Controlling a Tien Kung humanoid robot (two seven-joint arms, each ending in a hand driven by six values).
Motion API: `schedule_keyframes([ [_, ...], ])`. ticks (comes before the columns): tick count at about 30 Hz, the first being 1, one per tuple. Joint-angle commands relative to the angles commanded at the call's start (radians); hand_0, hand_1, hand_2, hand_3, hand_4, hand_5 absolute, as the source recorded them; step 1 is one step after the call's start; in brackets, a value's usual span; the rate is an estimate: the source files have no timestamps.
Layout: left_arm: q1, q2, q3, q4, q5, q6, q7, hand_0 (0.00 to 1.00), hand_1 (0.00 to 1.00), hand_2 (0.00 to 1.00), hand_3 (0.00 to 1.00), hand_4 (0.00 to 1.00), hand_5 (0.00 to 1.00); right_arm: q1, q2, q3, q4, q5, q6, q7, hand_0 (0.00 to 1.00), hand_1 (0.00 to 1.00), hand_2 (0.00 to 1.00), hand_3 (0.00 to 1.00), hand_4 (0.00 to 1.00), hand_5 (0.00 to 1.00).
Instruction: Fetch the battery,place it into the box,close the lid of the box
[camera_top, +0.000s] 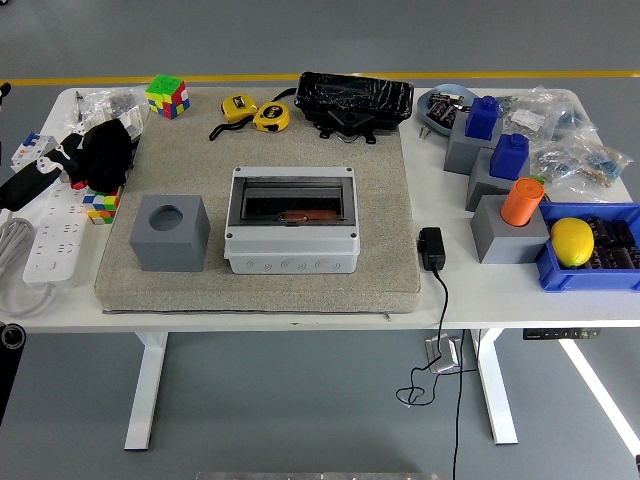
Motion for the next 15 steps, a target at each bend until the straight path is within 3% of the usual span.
schedule_keyframes([
  [15,0.001,0.006,0.005,0.001,0.001,-0.002,0.002,0.998,0.998,0.998,0.998,0.998,0.998,-0.002,-0.004,-0.001,0.0,0.001,0.0,-0.001,0.882,0.804,0.747,0.777,0.998,0.998],
])
